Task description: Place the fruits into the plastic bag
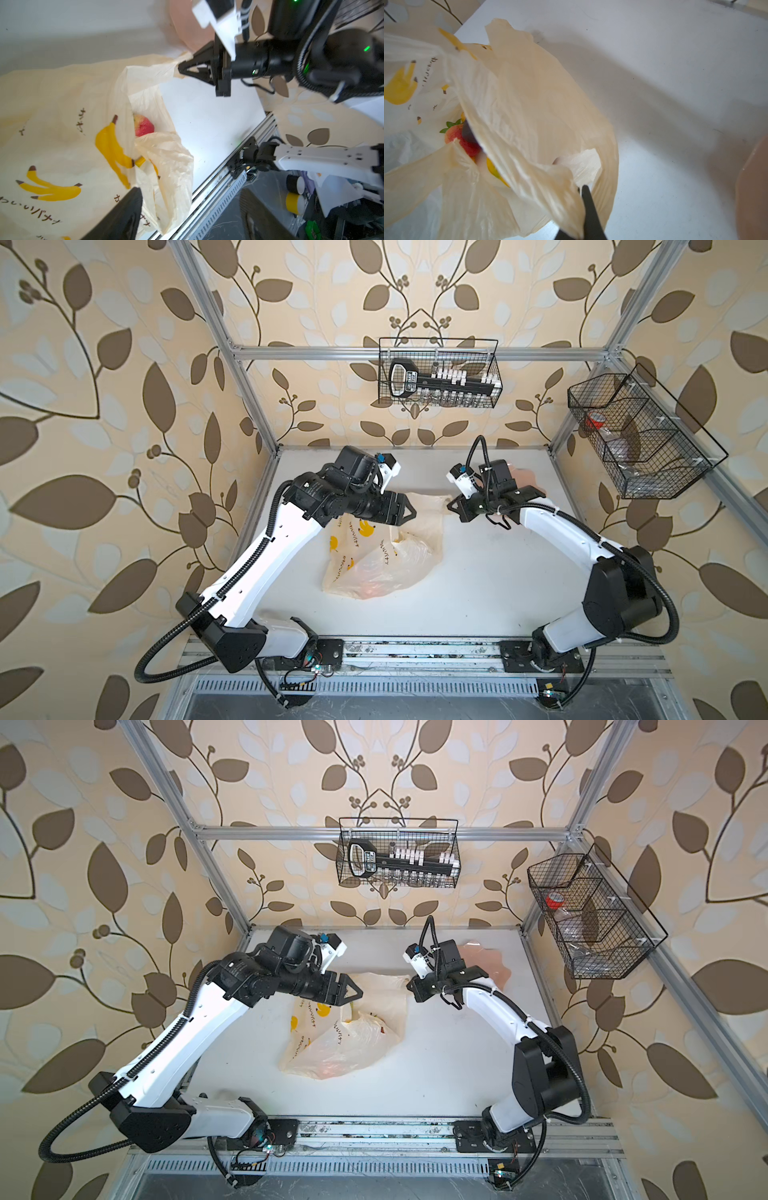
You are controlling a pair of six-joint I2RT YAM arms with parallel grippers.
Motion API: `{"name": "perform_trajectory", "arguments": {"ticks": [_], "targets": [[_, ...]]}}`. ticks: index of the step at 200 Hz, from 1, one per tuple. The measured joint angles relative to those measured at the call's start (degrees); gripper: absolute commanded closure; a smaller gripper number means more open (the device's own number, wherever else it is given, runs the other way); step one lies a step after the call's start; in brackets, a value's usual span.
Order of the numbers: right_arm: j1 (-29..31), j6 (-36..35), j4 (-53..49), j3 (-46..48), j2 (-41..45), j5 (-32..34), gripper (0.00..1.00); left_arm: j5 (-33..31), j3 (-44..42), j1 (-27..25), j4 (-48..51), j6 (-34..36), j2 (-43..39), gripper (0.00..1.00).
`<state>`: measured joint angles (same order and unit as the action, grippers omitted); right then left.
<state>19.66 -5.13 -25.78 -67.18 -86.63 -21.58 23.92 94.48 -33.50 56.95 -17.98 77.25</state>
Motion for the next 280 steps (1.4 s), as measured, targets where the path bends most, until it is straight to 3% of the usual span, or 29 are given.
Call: {"name": "perform_trajectory", "arguments": {"ticks": [17,37,78,111,166,225,248,280], "targets": [[0.6,1.8,-0.7,1.1,2.6,0.2,1.00,-0.5,2.9,-1.7,0.0,0.2,0.2,0.19],[1.3,4.5,-1.6,3.1,5.8,0.4,1.00,-2.1,4.8,-7.3,0.9,2.9,1.9,0.20],[3.0,9.9,-2.1,7.0,12.1,0.3,1.00,-6.2,12.0,-15.7,9.3,10.0,15.9,0.25],[3.2,12.0,-2.1,8.1,13.5,-0.1,1.00,-12.5,13.4,-16.8,15.5,13.6,24.5,0.25],[3.2,12.7,-2.7,8.6,13.5,-0.6,1.00,-19.7,13.4,-16.8,21.7,14.5,26.4,0.25],[3.2,12.9,-2.7,8.6,13.5,-1.4,1.00,-18.9,9.2,-16.8,22.6,14.4,30.9,0.25],[3.1,12.9,-2.7,8.6,13.5,-1.4,1.00,-16.8,7.9,-16.8,22.4,14.2,31.4,0.35],[3.0,13.0,-2.6,8.6,13.5,-1.4,1.00,-13.3,5.1,-16.8,22.3,14.0,31.4,0.69]]}}
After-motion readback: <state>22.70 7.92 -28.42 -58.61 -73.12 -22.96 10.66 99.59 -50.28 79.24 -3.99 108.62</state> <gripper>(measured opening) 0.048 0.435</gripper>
